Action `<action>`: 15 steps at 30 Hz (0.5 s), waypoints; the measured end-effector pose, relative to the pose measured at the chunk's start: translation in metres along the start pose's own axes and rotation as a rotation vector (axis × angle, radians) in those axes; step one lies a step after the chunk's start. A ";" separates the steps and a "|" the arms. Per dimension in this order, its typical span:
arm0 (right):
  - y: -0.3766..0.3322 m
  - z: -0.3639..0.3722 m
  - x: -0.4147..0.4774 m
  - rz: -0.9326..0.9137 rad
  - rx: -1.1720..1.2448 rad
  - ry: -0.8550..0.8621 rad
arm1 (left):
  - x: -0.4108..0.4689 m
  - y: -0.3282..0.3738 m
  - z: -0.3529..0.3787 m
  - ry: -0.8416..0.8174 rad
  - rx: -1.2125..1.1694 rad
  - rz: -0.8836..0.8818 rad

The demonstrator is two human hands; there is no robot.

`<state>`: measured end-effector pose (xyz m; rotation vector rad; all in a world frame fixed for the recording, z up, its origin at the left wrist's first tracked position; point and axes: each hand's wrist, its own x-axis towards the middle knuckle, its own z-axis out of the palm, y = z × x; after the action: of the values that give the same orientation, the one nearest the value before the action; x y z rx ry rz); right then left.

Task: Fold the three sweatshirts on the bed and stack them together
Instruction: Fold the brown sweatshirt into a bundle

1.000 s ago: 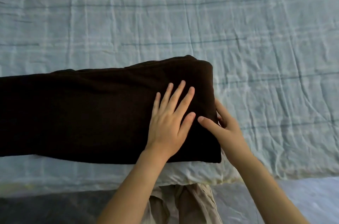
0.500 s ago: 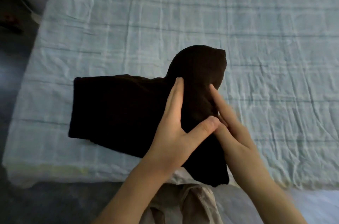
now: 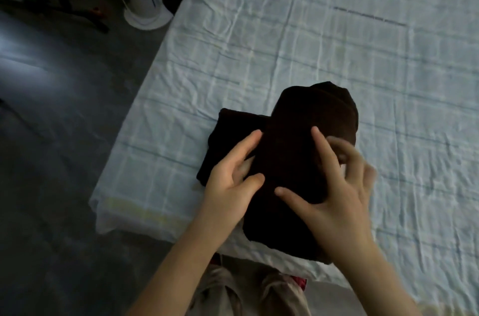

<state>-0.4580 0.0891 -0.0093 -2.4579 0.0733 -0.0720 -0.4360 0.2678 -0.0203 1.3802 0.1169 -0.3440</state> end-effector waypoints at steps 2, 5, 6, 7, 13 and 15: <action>0.004 0.011 0.010 -0.001 -0.163 0.009 | 0.001 -0.004 -0.010 -0.022 0.026 -0.022; 0.002 0.038 0.018 -0.044 -0.119 -0.077 | 0.002 -0.010 -0.023 -0.015 0.068 -0.038; -0.002 0.048 0.022 -0.072 -0.127 -0.095 | 0.001 -0.012 -0.027 0.007 0.093 -0.036; -0.006 0.055 0.027 -0.093 -0.127 -0.121 | -0.001 -0.015 -0.031 0.052 0.119 -0.035; -0.002 0.058 0.065 -0.200 -0.035 -0.391 | -0.015 -0.021 -0.038 0.419 0.569 0.082; 0.005 0.053 0.072 -0.218 0.006 -0.461 | -0.010 -0.025 -0.023 0.376 0.817 0.178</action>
<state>-0.3829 0.1133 -0.0508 -2.4056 -0.3938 0.3980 -0.4503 0.2882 -0.0453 2.2411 0.1713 0.0434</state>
